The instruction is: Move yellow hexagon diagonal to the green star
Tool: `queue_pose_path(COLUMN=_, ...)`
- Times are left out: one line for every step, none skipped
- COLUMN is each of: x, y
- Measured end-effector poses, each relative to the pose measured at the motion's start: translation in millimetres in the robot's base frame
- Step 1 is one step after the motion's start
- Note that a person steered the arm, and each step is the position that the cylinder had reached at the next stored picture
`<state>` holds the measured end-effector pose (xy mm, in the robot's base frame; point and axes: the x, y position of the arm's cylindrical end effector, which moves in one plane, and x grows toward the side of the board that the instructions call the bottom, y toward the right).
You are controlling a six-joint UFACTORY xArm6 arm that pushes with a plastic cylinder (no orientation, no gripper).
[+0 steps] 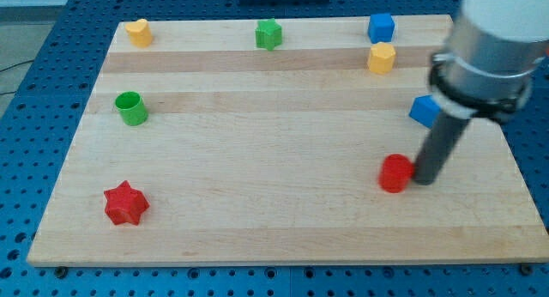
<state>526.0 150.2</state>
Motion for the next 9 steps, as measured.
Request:
queue_pose_path(x=29.9, y=-60.9)
queue_pose_path(x=4.2, y=-39.6)
queue_pose_path(x=-11.1, y=-59.7)
queue_pose_path(x=6.6, y=-133.5)
queue_pose_path(x=-0.2, y=-154.0)
queue_pose_path(x=-89.3, y=-122.7)
queue_pose_path(x=-163.8, y=-49.6)
queue_pose_path(x=-205.5, y=60.3)
queue_pose_path(x=-228.4, y=94.0)
